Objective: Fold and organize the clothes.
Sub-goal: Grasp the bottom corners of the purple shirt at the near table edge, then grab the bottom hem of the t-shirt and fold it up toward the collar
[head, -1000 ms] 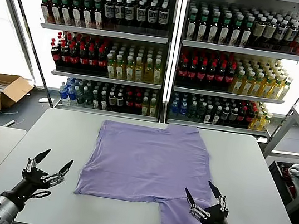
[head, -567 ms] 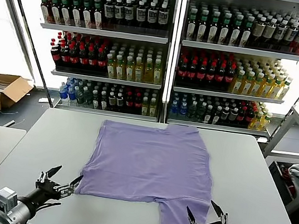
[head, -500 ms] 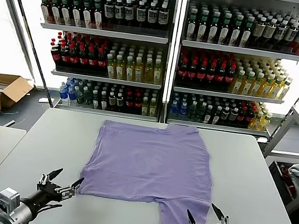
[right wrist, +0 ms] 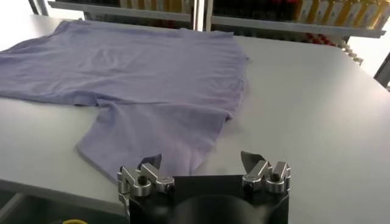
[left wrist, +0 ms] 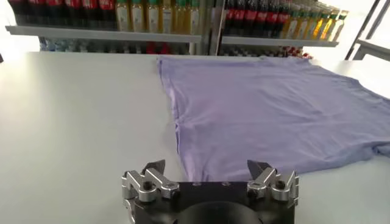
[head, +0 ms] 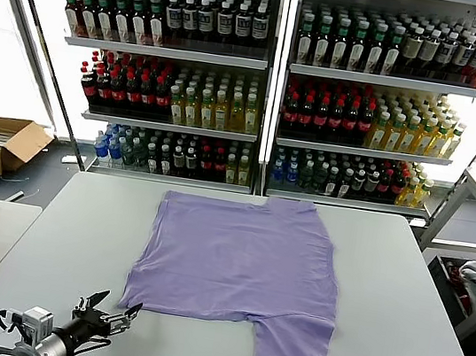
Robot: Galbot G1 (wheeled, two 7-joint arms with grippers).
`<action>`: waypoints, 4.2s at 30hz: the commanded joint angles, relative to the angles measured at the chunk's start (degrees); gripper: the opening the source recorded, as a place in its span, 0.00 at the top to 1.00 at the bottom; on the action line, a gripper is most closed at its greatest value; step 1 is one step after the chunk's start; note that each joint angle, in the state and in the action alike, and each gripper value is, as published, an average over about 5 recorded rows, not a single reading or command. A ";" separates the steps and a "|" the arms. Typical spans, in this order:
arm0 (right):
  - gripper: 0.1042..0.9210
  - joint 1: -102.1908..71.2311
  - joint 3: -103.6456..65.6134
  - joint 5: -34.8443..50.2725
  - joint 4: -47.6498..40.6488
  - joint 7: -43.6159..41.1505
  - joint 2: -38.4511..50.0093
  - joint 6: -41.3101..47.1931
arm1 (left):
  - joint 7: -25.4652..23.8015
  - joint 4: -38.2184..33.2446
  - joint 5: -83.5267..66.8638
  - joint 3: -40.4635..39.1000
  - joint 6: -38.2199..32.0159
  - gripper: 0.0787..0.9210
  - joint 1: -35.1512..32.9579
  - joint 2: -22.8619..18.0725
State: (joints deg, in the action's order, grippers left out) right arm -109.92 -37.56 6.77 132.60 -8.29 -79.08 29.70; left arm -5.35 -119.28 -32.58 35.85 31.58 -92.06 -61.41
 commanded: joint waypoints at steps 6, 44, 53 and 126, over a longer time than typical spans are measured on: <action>0.17 -0.57 1.56 -3.93 0.00 -2.00 -5.72 1.12 | 2.88 2.64 -4.05 -1.29 1.40 0.12 2.02 0.79; 1.00 -0.31 3.27 3.32 3.32 -2.02 1.20 -4.18 | 0.83 1.41 0.84 -2.23 -0.70 0.97 0.67 -2.01; 1.00 -7.64 0.75 7.34 8.83 -2.13 6.45 -5.82 | 1.05 -5.00 2.08 0.79 0.39 0.97 -1.74 -3.27; 0.41 37.26 7.46 21.48 -21.05 12.20 16.28 -5.46 | -2.77 11.30 0.68 -1.81 1.22 0.49 19.25 -3.71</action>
State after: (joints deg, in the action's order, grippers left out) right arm -65.34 -25.78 29.49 105.56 1.79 -63.82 21.64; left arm -8.51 -102.10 -32.00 33.16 32.85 -67.31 -64.72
